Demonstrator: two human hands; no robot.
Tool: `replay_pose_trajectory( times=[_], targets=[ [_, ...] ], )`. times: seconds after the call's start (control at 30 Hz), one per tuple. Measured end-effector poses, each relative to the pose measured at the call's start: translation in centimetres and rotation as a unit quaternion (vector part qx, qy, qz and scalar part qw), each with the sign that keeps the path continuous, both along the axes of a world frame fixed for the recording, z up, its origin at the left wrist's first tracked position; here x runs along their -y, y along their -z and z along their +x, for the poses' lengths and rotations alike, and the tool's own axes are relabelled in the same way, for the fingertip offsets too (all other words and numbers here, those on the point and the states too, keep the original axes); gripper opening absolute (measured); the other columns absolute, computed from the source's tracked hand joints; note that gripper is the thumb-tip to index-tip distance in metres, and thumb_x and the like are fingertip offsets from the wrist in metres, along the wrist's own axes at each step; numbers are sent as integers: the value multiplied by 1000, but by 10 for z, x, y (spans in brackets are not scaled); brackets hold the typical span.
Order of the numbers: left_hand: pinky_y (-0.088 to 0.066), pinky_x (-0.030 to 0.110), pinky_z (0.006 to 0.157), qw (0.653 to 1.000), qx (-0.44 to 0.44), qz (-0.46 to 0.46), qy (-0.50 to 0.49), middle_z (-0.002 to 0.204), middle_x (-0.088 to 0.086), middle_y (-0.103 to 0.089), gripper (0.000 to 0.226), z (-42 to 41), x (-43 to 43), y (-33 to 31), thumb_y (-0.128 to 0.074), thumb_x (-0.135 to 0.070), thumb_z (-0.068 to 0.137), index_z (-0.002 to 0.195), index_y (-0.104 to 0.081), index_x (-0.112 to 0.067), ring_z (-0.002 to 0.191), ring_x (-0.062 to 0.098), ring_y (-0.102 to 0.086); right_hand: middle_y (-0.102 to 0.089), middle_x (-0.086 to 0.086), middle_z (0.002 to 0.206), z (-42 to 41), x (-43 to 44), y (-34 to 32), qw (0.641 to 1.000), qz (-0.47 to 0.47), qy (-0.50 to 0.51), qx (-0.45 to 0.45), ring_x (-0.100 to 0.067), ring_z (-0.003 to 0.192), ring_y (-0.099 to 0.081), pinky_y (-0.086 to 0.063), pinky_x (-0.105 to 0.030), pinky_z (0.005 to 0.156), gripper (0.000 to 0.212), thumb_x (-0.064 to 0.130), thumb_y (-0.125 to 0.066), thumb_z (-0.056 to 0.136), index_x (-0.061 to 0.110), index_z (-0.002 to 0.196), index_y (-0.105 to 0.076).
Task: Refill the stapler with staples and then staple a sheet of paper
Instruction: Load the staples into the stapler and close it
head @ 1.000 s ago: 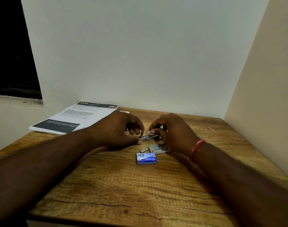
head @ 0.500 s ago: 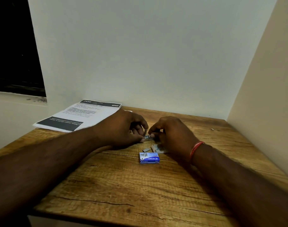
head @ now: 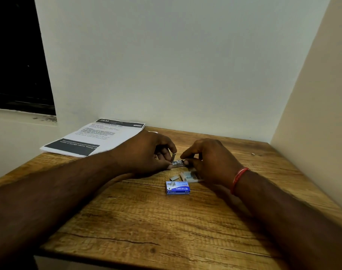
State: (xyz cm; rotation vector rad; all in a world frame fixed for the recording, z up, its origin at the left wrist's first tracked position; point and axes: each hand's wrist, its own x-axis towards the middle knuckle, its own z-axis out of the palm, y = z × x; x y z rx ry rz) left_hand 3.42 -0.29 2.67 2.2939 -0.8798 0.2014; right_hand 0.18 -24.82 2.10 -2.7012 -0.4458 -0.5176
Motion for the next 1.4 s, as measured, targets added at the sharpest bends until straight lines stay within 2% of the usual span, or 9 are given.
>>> replay_pose_trajectory(
  times=[0.17,0.37,0.47,0.7,0.83,0.93,1.07,1.17,1.4],
  targets=[
    [-68,22,85,1000,3,-3,-2,92,-10,-85,37,-1,0,1,-99,-17,85,117,-83,-25,84,0,-81,-60,27,91,-2,1,-2,1000,-8,-14,-3,7,85,-53,-41,-17,72,24,18,-75,100,37,109,-87],
    [-67,23,86,1000,4,-3,0,93,-11,-85,40,1,0,2,-99,-18,84,119,-82,-26,85,1,-81,-66,24,99,-2,2,-2,1000,-15,-25,0,7,87,-54,-42,-19,75,25,22,-77,100,41,114,-85],
    [-67,23,85,1000,17,-9,5,96,-11,-85,45,1,0,2,-99,-18,84,123,-80,-28,86,2,-81,-69,19,109,-2,0,0,998,-20,-51,-11,1,94,-56,-50,-24,79,31,20,-75,101,45,118,-82],
    [-67,26,85,999,41,1,12,98,-16,-83,36,0,0,3,-95,-17,85,113,-81,-35,88,-1,-80,-67,14,110,-1,6,-1,998,-19,-47,-26,-7,102,-56,-53,-33,85,29,22,-73,100,45,115,-82],
    [-68,30,86,999,41,0,10,98,-15,-83,35,1,1,4,-94,-17,85,112,-81,-35,88,1,-80,-68,14,108,-2,17,-6,999,-9,-40,-29,-3,97,-57,-52,-29,83,30,19,-73,99,44,111,-84],
    [-67,26,85,999,42,2,7,98,-14,-83,35,0,1,4,-94,-16,86,112,-81,-35,89,-1,-79,-69,14,109,-1,17,-6,999,-2,-39,-25,-5,101,-59,-56,-34,84,29,20,-74,99,44,110,-84],
    [-62,14,80,999,47,4,7,97,-16,-83,35,0,1,4,-94,-16,86,113,-82,-35,89,-3,-78,-68,14,115,-3,9,-6,997,1,-58,-49,-2,100,-57,-48,-23,78,33,19,-73,101,46,117,-82],
    [-58,10,77,999,43,8,7,97,-17,-83,35,1,1,4,-93,-17,87,114,-82,-35,90,-2,-79,-67,12,114,-5,8,-5,997,7,-59,-57,-2,100,-57,-45,-22,77,37,14,-71,100,44,117,-83],
    [-65,23,84,999,36,10,0,97,-17,-83,34,-2,1,2,-94,-18,87,114,-82,-36,90,-3,-79,-69,13,109,-6,24,-13,997,24,-31,-59,0,95,-59,-48,-23,76,42,3,-69,94,41,104,-87]
  ],
)
